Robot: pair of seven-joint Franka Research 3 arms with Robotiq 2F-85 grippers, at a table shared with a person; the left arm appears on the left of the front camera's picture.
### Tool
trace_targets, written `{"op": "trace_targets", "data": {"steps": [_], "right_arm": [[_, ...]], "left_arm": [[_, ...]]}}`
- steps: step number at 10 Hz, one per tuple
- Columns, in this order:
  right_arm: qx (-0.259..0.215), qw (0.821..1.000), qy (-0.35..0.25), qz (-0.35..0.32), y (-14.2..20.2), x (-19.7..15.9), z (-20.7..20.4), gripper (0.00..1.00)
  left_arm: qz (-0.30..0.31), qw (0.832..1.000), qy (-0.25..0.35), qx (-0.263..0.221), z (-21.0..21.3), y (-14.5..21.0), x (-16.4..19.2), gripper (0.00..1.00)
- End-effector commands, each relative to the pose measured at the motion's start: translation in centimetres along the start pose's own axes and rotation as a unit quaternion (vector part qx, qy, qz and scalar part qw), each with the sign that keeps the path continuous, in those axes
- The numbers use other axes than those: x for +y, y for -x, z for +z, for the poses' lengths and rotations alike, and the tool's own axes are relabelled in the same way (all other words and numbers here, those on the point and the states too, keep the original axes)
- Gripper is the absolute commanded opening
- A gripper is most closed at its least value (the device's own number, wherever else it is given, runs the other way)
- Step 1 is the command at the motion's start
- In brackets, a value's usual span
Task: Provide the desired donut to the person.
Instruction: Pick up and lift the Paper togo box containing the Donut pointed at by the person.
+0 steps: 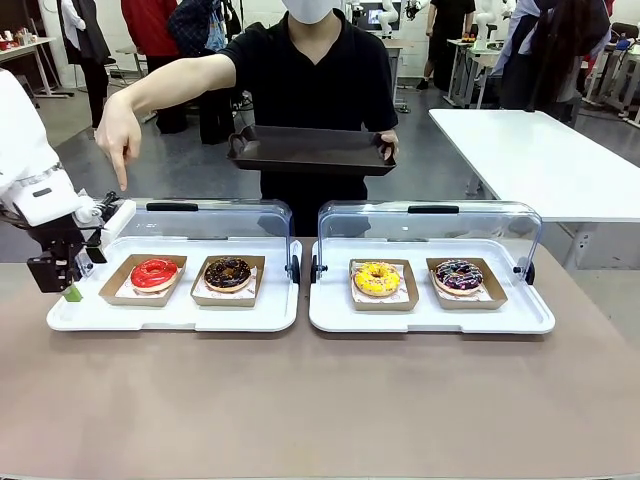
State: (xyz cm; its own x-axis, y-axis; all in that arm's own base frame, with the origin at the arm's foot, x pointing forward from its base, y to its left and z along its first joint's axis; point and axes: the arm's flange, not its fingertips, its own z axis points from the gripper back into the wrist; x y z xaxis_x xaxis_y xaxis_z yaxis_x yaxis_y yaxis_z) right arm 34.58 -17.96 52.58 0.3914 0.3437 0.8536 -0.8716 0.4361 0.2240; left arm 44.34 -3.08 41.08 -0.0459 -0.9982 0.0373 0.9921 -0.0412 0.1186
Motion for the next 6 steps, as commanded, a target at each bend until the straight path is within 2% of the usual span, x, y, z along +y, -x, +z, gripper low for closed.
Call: {"op": "trace_targets", "data": {"steps": [1, 6], "right_arm": [[-0.011, 1.000, -0.003, 0.003, -0.1, -0.1, 0.0, 1.00], [-0.011, 1.000, -0.003, 0.003, -0.1, -0.1, 0.0, 1.00]], "left_arm": [[-0.014, 1.000, -0.012, -0.022, -1.5, 0.6, 2.1, 1.00], [-0.025, 1.000, 0.011, -0.007, -5.8, 0.3, 3.9, 1.00]]}}
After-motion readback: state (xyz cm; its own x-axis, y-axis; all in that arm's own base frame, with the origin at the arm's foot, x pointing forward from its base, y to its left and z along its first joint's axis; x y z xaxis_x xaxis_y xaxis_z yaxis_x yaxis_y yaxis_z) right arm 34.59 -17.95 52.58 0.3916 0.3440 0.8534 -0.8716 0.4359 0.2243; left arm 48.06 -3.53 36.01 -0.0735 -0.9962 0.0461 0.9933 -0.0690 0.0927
